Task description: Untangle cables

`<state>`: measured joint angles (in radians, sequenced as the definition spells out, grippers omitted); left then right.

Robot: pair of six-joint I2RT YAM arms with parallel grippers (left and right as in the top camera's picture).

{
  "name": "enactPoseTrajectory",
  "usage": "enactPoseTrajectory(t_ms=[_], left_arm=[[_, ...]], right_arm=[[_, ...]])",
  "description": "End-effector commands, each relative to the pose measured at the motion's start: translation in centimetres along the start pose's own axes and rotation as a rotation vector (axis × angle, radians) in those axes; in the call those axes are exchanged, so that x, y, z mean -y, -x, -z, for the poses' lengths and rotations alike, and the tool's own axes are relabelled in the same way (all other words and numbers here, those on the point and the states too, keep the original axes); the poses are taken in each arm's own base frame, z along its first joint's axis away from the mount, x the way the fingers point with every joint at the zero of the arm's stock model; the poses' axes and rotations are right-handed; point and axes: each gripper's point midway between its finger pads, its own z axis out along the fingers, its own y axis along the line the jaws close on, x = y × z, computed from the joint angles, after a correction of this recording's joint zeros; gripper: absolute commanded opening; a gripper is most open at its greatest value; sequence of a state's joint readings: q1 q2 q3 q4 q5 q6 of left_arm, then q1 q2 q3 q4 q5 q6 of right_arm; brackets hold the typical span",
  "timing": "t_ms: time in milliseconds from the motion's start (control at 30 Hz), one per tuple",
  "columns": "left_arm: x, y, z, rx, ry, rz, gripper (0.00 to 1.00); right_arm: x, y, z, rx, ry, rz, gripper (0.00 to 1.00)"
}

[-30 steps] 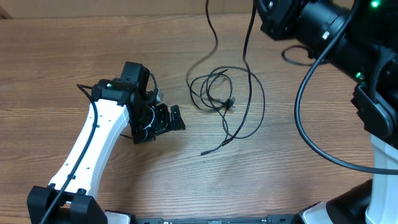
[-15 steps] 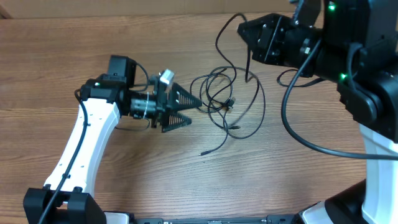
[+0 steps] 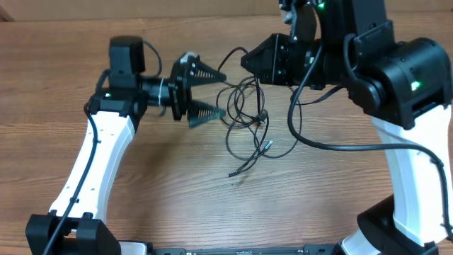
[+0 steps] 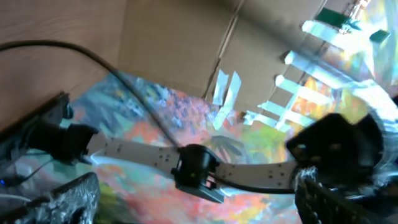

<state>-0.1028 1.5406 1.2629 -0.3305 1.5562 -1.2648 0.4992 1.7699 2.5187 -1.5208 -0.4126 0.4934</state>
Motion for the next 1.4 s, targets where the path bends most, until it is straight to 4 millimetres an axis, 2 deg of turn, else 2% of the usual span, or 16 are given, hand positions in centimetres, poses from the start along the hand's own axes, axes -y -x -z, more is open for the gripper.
enactPoseTrajectory(t_ms=[0,133,167,200,400,533,800,833,1067,1167,1367], left_arm=[[3.9,-0.6,0.2,-0.018,-0.005,0.100,1.00],[8.0,-1.1,0.3,0.020,-0.022,0.001,1.00],[9.7,-0.7,0.6,0.081,-0.062,-0.123,1.00],[10.3,-0.5,0.8,0.107,-0.080,-0.164,1.00],[10.6,0.0,1.0,0.136,-0.098,-0.165,1.00],[10.8,1.2,1.1,0.190,-0.129,-0.109,1.00],[10.9,1.6,1.2,0.212,-0.140,-0.089,1.00],[10.8,1.6,1.1,0.208,-0.138,-0.090,0.98],[10.8,1.4,0.9,0.199,-0.135,-0.090,0.52],[10.8,1.4,0.9,0.198,-0.134,-0.089,0.48],[10.7,1.4,0.9,0.197,-0.133,-0.089,0.32]], right_arm=[[0.2,-0.1,-1.1,-0.024,-0.003,0.014,0.04],[0.3,0.2,-1.2,-0.015,-0.005,0.017,0.04],[0.5,0.5,-1.2,0.000,-0.017,0.020,0.04],[0.5,0.6,-1.2,0.003,-0.018,0.020,0.04],[-0.2,1.0,-1.2,0.016,0.013,0.032,0.04],[-2.2,1.0,-1.2,0.004,0.107,0.059,0.04],[-2.6,0.6,-1.4,-0.003,0.110,0.070,0.04],[-2.7,0.5,-1.6,0.005,0.095,0.078,0.04],[-3.0,0.0,-2.2,0.019,0.054,0.104,0.04],[-2.9,0.1,-2.3,0.026,0.041,0.107,0.04],[-2.9,-0.1,-2.3,0.021,0.040,0.106,0.04]])
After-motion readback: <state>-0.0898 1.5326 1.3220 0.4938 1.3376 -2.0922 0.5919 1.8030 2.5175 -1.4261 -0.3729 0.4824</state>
